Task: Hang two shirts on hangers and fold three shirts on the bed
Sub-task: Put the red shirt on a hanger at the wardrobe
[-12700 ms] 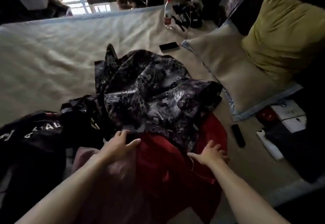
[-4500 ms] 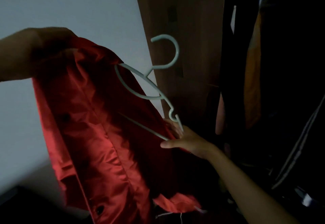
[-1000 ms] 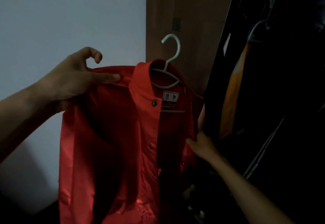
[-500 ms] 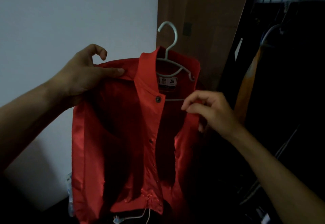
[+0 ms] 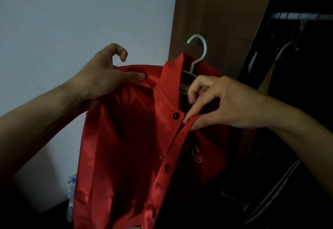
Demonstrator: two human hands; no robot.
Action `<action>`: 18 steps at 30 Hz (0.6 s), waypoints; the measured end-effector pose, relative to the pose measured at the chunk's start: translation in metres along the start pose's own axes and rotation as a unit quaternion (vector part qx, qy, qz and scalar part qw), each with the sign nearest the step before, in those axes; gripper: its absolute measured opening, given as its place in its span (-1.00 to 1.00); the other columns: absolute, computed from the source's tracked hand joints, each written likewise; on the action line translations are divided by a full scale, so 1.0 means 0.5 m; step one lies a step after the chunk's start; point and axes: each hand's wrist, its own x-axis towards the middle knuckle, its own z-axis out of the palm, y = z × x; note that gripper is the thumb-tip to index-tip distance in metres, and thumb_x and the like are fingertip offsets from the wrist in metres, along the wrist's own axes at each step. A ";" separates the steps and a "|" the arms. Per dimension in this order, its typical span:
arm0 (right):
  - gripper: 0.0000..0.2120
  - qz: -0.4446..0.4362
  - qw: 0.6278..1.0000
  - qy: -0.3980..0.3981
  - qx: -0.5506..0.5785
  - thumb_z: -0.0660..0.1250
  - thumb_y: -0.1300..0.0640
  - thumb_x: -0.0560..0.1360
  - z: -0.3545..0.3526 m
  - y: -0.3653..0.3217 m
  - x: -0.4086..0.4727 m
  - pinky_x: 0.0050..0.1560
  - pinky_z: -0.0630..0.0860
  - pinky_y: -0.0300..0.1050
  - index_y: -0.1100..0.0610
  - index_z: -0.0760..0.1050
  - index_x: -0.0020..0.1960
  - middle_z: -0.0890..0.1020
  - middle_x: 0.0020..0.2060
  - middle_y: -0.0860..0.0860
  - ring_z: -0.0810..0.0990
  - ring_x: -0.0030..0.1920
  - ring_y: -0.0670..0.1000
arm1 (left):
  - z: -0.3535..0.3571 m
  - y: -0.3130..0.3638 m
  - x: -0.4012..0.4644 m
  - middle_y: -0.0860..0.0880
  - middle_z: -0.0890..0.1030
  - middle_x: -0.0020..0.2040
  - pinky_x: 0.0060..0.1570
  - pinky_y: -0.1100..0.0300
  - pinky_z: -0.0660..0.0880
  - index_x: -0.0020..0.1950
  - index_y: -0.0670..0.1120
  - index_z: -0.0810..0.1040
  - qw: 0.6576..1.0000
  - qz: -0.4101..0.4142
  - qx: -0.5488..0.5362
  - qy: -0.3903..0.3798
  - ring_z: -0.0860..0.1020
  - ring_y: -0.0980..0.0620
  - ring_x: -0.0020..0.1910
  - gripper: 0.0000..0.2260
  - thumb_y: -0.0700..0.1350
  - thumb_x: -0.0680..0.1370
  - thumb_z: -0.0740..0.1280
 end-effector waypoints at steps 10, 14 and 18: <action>-0.84 0.046 0.978 0.075 0.187 0.57 0.19 0.36 0.069 0.018 0.013 0.05 0.64 -0.21 0.23 0.72 -0.10 0.76 -0.17 0.02 0.75 -0.10 -0.03 | 0.010 0.007 0.003 -0.08 0.34 -0.40 -0.52 0.24 0.27 -0.06 0.05 0.30 0.999 -0.001 -0.027 -0.021 0.28 0.01 -0.51 -0.58 -0.20 0.46 0.55; -0.83 0.043 0.975 0.085 0.202 0.57 0.19 0.35 0.062 0.025 0.016 0.08 0.63 -0.19 0.24 0.71 -0.10 0.76 -0.15 0.04 0.74 -0.07 -0.03 | 0.014 0.002 0.010 -0.12 0.40 -0.36 -0.33 0.14 0.34 -0.07 0.06 0.32 0.999 -0.008 -0.045 -0.029 0.37 -0.03 -0.39 -0.59 -0.19 0.45 0.57; -0.85 0.046 0.971 0.098 0.211 0.58 0.19 0.35 0.072 0.029 0.022 0.06 0.61 -0.26 0.21 0.71 -0.12 0.76 -0.17 0.02 0.74 -0.08 -0.05 | 0.024 -0.003 0.014 -0.14 0.41 -0.33 -0.37 0.16 0.33 -0.07 0.06 0.31 0.998 -0.011 -0.051 -0.042 0.35 -0.02 -0.42 -0.58 -0.22 0.46 0.56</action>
